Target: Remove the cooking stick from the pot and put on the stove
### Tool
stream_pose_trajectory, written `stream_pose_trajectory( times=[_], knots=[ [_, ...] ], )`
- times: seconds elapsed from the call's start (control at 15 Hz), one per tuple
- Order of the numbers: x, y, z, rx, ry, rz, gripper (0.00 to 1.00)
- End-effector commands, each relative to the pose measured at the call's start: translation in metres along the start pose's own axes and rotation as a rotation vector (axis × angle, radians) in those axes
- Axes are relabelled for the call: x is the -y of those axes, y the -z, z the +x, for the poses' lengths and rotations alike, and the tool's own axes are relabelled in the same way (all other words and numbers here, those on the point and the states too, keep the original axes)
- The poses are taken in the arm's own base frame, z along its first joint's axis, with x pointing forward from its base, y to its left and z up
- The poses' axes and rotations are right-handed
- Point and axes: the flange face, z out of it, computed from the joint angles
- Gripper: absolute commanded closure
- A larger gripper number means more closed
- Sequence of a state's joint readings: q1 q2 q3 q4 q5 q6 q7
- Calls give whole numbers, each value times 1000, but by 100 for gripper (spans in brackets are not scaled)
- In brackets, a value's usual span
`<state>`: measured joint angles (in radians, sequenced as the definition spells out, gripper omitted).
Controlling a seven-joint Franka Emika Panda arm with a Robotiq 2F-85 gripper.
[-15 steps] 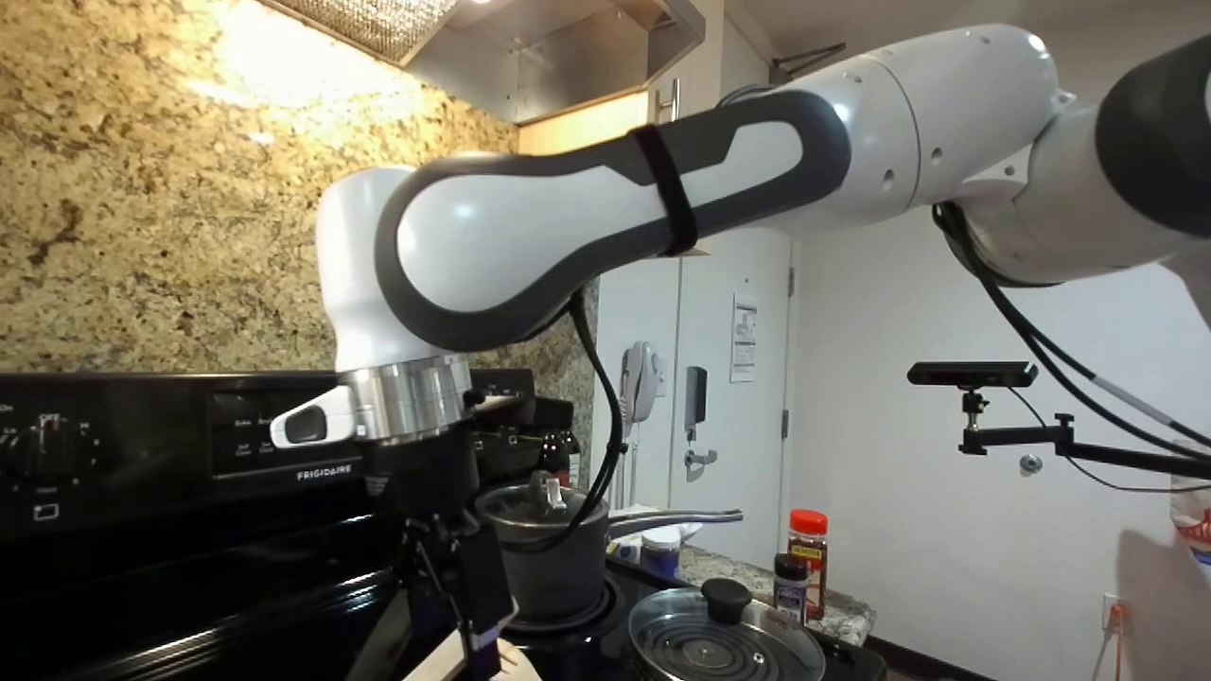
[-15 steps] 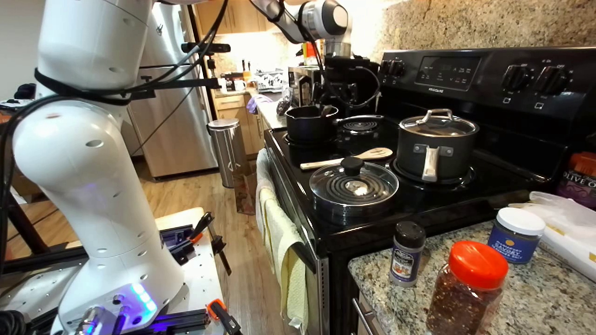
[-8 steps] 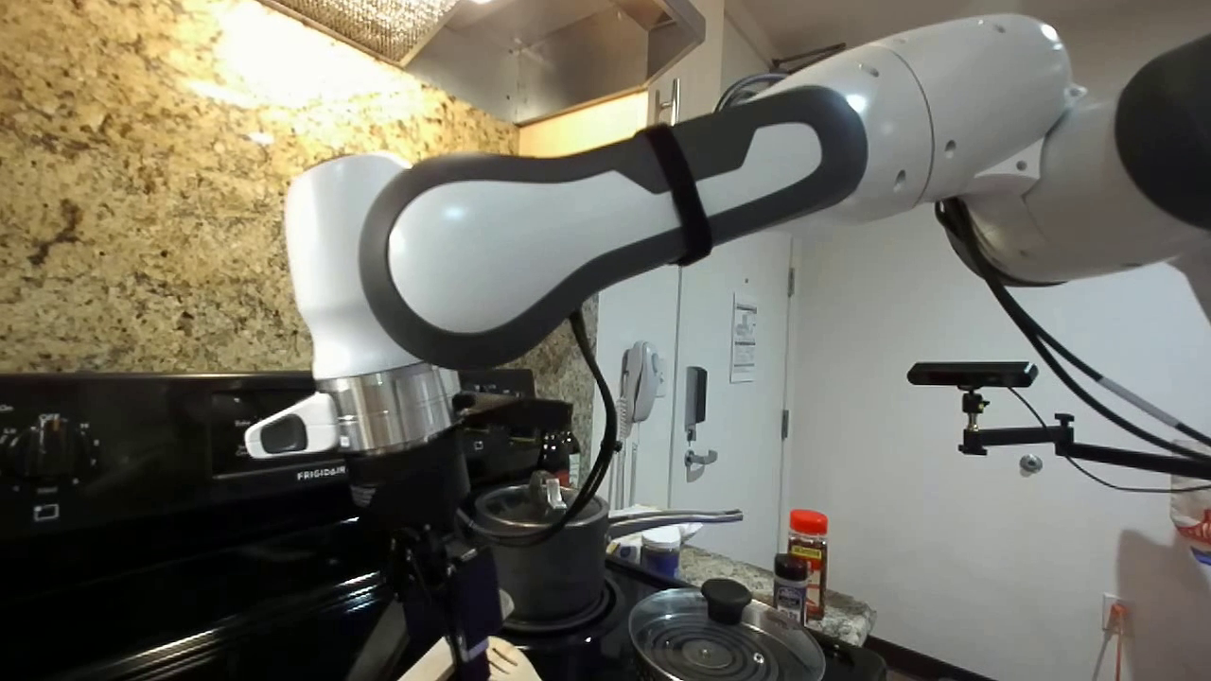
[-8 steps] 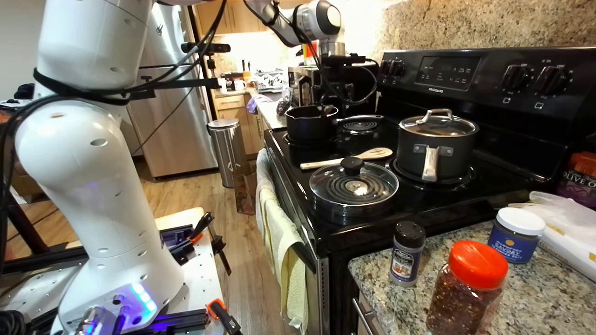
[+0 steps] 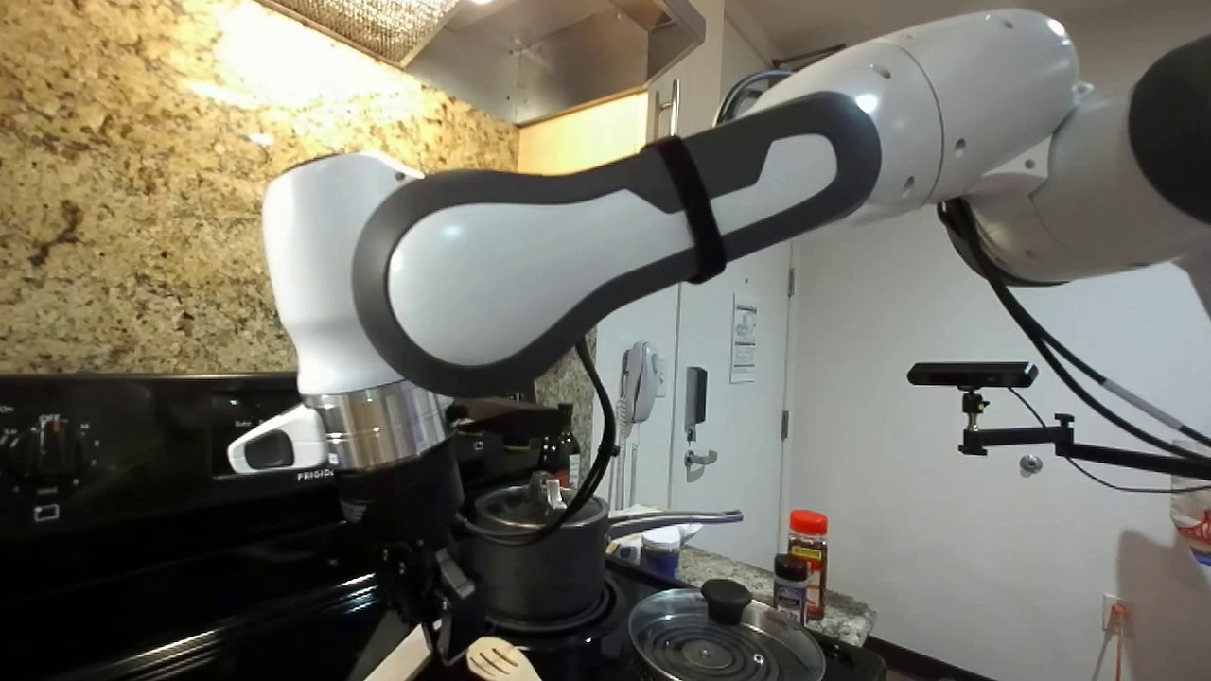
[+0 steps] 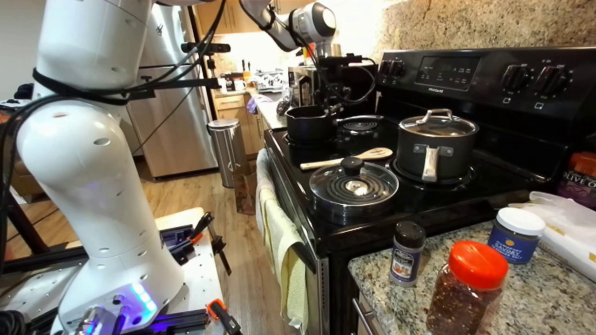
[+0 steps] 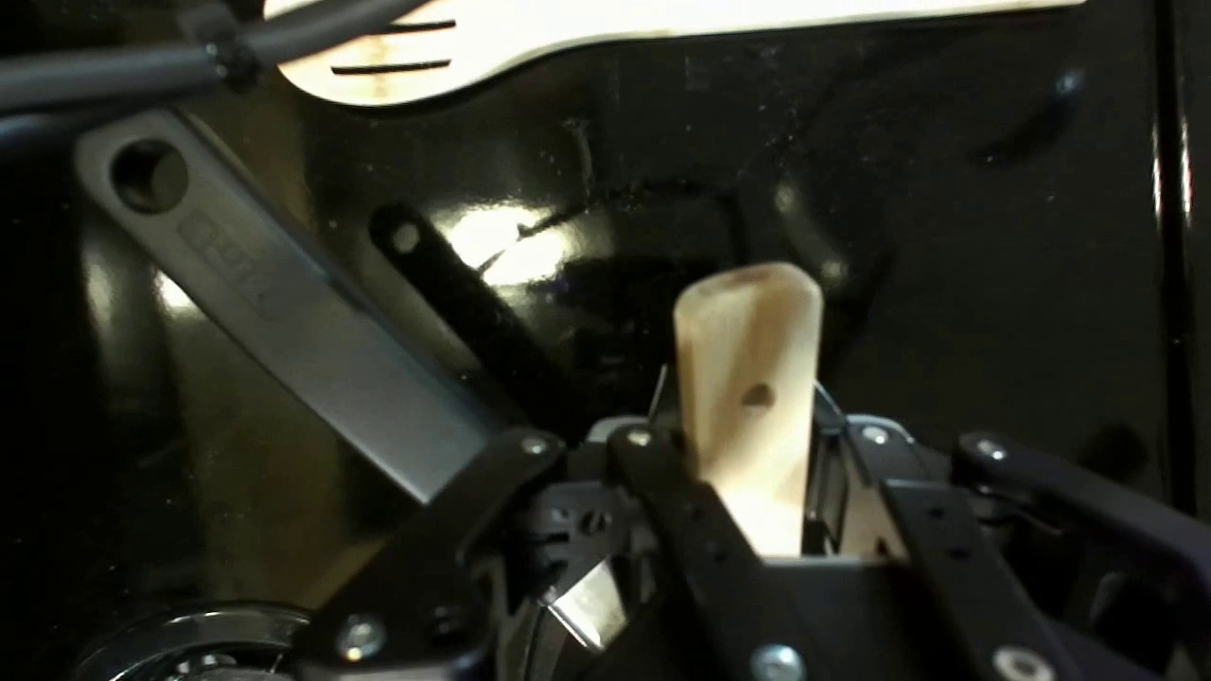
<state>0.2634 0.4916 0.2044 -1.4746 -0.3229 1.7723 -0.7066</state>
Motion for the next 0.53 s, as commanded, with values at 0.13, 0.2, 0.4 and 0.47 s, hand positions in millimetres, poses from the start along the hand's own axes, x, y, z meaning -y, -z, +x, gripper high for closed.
stream_pose_trajectory(
  times=[0.13, 0.2, 0.4, 0.47],
  knots=[
    [4, 0, -3, 13, -16, -35, 100],
    [4, 0, -3, 10, -16, -34, 99],
    [4, 1, -3, 7, -21, -29, 98],
    [4, 1, -3, 4, -22, -28, 69]
  ],
)
